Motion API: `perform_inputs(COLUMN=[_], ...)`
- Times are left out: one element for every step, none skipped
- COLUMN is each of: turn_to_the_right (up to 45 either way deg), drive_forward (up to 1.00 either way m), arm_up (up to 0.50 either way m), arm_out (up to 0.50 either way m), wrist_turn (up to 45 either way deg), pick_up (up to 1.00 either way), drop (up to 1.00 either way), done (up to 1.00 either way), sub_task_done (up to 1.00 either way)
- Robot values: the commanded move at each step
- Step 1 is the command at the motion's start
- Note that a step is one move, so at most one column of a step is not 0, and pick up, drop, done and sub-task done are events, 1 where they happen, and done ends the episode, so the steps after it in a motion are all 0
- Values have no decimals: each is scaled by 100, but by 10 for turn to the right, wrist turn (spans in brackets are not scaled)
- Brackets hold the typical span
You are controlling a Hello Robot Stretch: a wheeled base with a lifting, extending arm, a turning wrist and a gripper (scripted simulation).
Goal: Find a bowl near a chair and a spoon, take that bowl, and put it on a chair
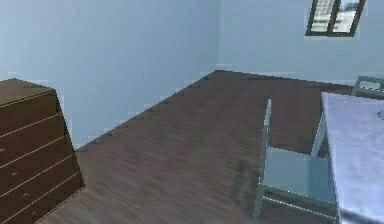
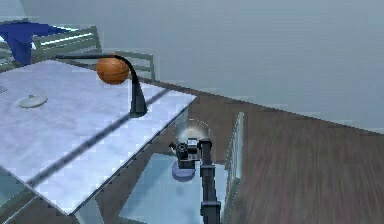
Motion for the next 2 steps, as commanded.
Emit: perform_inputs(turn_to_the_right=[0, 0], drive_forward=[0, 0], arm_up=[-32, 0], arm_out=[0, 0], wrist_turn=[0, 0], pick_up=[0, 0], drop=[0, 100], done=[0, 0], sub_task_done=[0, 0])
